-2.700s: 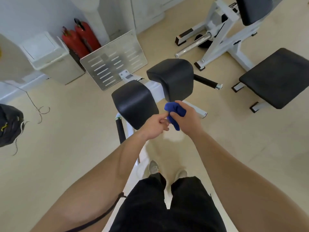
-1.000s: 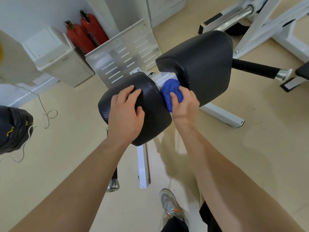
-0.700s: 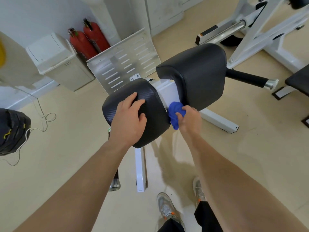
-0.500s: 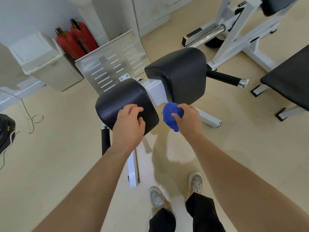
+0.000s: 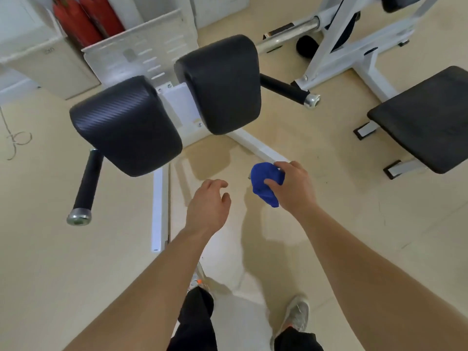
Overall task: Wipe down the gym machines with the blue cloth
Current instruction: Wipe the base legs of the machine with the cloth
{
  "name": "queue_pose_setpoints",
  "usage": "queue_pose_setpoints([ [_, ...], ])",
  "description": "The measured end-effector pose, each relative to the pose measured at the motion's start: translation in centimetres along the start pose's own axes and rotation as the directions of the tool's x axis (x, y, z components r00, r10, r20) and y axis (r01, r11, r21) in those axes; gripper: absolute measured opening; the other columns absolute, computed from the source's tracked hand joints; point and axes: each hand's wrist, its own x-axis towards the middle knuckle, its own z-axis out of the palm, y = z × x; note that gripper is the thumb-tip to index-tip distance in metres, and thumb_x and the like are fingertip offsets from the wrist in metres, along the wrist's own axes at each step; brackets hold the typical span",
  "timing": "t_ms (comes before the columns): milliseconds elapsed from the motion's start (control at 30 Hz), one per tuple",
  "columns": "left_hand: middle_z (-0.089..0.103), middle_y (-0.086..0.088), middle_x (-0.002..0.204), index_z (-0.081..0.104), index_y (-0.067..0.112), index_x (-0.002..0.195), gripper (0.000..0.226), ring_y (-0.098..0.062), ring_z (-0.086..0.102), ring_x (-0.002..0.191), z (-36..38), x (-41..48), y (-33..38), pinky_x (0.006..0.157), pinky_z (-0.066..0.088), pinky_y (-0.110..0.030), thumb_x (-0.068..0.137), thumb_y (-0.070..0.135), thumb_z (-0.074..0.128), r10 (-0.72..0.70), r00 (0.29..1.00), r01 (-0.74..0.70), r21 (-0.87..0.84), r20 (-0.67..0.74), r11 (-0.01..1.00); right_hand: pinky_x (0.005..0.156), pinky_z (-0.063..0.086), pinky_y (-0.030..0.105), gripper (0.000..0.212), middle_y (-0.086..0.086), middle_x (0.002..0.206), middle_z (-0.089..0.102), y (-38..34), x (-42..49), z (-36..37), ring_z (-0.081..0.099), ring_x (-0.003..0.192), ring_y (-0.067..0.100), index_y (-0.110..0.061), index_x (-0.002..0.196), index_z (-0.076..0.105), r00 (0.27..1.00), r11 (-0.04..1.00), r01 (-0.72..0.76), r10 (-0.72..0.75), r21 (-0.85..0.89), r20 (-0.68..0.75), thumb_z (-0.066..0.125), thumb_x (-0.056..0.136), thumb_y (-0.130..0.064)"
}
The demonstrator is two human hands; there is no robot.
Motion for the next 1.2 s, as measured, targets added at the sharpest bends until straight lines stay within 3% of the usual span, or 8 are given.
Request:
queue_pose_setpoints([
  [100, 0.058, 0.010, 0.124, 0.048, 0.026, 0.139, 0.045, -0.011, 0.060, 0.104, 4.7, -1.2, 3.0, 0.091, 0.050, -0.034, 0.097, 0.042, 0.053, -0.037, 0.998, 0.046, -0.254, 0.041, 0.966, 0.080, 0.046, 0.030, 0.035, -0.005, 0.109, 0.054, 4.0, -1.0, -1.6, 0.057, 0.095, 0.017, -0.024, 0.122, 0.062, 0.998, 0.997, 0.044, -0.047, 0.070, 0.034, 0.067, 0.087, -0.028],
  [267, 0.063, 0.015, 0.107, 0.056, 0.030, 0.125, 0.029, 0.004, 0.061, 0.089, 11.2, -2.7, 10.0, 0.068, 0.044, -0.006, 0.096, 0.033, 0.059, -0.077, 0.995, 0.100, -0.602, 0.063, 0.793, 0.082, 0.049, 0.029, 0.031, -0.005, 0.108, 0.058, 10.3, -2.3, -4.8, 0.057, 0.093, 0.012, -0.027, 0.113, 0.063, 0.983, 0.987, 0.117, -0.130, 0.108, 0.131, 0.073, 0.084, -0.027],
  [467, 0.069, 0.009, 0.085, 0.064, 0.025, 0.103, 0.015, -0.003, 0.064, 0.074, 16.3, -0.5, 11.3, 0.056, 0.044, -0.007, 0.088, 0.024, 0.069, -0.160, 0.985, 0.165, -0.589, 0.060, 0.792, 0.075, 0.053, 0.034, 0.036, -0.004, 0.104, 0.059, 15.2, 0.8, -5.3, 0.058, 0.086, 0.015, -0.031, 0.105, 0.060, 0.959, 0.995, 0.096, -0.097, 0.016, 0.265, 0.081, 0.076, -0.031],
  [600, 0.065, 0.012, 0.087, 0.064, 0.023, 0.097, 0.011, -0.002, 0.060, 0.074, 18.4, 3.7, 9.6, 0.059, 0.044, -0.008, 0.088, 0.018, 0.068, -0.169, 0.982, 0.184, -0.560, 0.080, 0.808, 0.080, 0.042, 0.027, 0.065, -0.004, 0.110, 0.055, 17.0, 5.5, -3.7, 0.054, 0.092, 0.013, -0.030, 0.132, 0.053, 0.913, 0.985, 0.134, -0.080, -0.111, 0.399, 0.083, 0.075, -0.036],
  [767, 0.063, 0.010, 0.090, 0.058, 0.017, 0.093, 0.011, -0.004, 0.057, 0.076, 19.7, 8.5, 9.0, 0.065, 0.044, -0.013, 0.088, 0.014, 0.067, -0.192, 0.978, 0.202, -0.537, 0.075, 0.819, 0.082, 0.053, 0.040, 0.017, -0.005, 0.089, 0.068, 17.1, 11.9, -2.3, 0.064, 0.089, 0.022, -0.030, 0.102, 0.065, 0.845, 0.974, 0.144, -0.028, -0.177, 0.534, 0.061, 0.088, -0.039],
  [933, 0.066, 0.006, 0.086, 0.058, 0.021, 0.084, 0.015, -0.013, 0.063, 0.082, 21.4, 11.9, 9.4, 0.070, 0.054, -0.029, 0.082, 0.018, 0.073, -0.248, 0.968, 0.242, -0.451, 0.048, 0.859, 0.098, 0.043, 0.037, 0.029, -0.014, 0.084, 0.065, 18.4, 17.1, -1.8, 0.061, 0.083, 0.008, -0.033, 0.097, 0.052, 0.836, 0.923, 0.253, -0.058, -0.289, 0.546, 0.069, 0.078, -0.046],
  [1133, 0.063, 0.005, 0.075, 0.052, 0.023, 0.086, 0.015, -0.018, 0.058, 0.068, 25.7, 13.9, 12.2, 0.066, 0.052, -0.039, 0.088, 0.021, 0.067, -0.275, 0.962, 0.258, -0.379, 0.010, 0.889, 0.074, 0.055, 0.032, 0.055, -0.011, 0.085, 0.067, 22.6, 21.5, -2.7, 0.065, 0.077, 0.011, -0.042, 0.123, 0.045, 0.707, 0.935, 0.326, -0.142, -0.141, 0.693, 0.075, 0.078, -0.041],
  [1200, 0.061, 0.006, 0.077, 0.048, 0.023, 0.089, 0.014, -0.018, 0.057, 0.068, 27.4, 14.6, 13.6, 0.066, 0.050, -0.037, 0.091, 0.021, 0.062, -0.290, 0.956, 0.259, -0.367, -0.033, 0.894, 0.068, 0.052, 0.027, 0.036, -0.010, 0.083, 0.067, 24.1, 23.0, -3.3, 0.064, 0.075, 0.011, -0.040, 0.114, 0.054, 0.651, 0.935, 0.346, -0.179, -0.078, 0.738, 0.072, 0.082, -0.038],
])
